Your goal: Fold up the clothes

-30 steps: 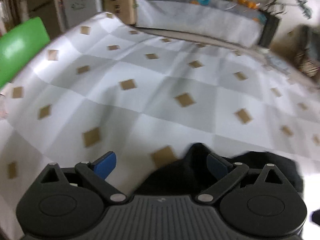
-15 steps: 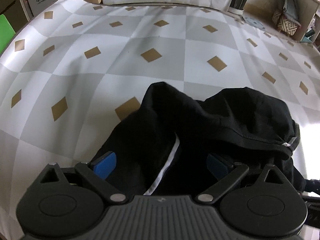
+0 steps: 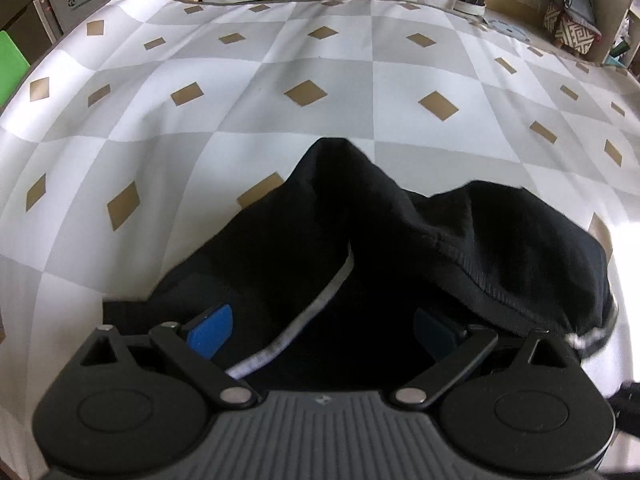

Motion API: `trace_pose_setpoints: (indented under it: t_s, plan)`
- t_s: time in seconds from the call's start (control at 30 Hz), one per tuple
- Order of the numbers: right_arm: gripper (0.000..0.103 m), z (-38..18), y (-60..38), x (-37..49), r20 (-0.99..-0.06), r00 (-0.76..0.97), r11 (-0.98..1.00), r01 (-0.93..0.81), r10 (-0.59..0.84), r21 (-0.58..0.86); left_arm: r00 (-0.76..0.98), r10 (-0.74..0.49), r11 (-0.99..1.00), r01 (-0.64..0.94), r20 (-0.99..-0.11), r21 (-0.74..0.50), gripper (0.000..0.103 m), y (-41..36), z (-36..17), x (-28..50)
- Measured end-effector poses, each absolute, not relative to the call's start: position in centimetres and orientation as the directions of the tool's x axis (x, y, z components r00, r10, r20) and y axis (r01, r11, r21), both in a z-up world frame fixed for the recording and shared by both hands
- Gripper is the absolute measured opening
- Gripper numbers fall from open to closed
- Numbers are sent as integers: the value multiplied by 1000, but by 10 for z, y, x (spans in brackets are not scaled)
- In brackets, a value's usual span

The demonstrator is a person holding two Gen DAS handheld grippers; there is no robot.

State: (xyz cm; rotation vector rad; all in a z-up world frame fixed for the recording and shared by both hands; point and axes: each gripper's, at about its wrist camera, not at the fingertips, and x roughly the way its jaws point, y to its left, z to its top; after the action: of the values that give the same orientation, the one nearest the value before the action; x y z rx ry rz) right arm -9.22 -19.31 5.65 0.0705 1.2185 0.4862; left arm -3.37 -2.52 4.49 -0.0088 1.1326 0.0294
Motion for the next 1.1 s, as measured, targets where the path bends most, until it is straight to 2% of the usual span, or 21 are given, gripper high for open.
trace_pose_setpoints:
  t_s: [0.07,0.2,0.33,0.4,0.5,0.57,0.63,0.73,0.87,0.97,1.1]
  plan:
    - [31,58,-185,-102,-885,209,870,-376,416,320,414,25,1000,-20,-910,18,98,-23,43,-41]
    - [39,73,-180,-124,-897,177,841,-457,405,290,403,50,998,7,-914,58,98,-19,44,-60]
    - [44,105,-198,-143,-885,288,859,-471,365,201,415,76,997,-5,-906,81,98,-9,57,-84]
    - [45,121,-212,-149,-856,362,877,-442,369,191,410,45,999,-23,-911,39,98,-4,66,-97]
    - [53,135,-226,-153,-816,457,904,-392,352,171,416,-31,998,-42,-909,-54,98,1,76,-111]
    - [56,133,-228,-151,-816,480,915,-378,322,140,430,-53,997,-29,-901,-72,98,-2,77,-111]
    - [62,129,-227,-154,-819,484,913,-392,308,112,454,-25,1000,-6,-891,-31,98,-9,78,-108]
    - [66,121,-217,-156,-810,494,891,-447,315,75,480,4,999,41,-877,27,98,-20,77,-105]
    - [65,110,-194,-148,-819,488,857,-515,303,11,493,-25,998,56,-870,3,98,-25,81,-99]
    - [65,96,-178,-139,-823,508,852,-520,253,-60,508,1,999,39,-861,24,98,-23,83,-96]
    - [55,85,-176,-129,-838,494,858,-509,231,-63,476,13,1000,6,-880,19,98,-16,75,-91]
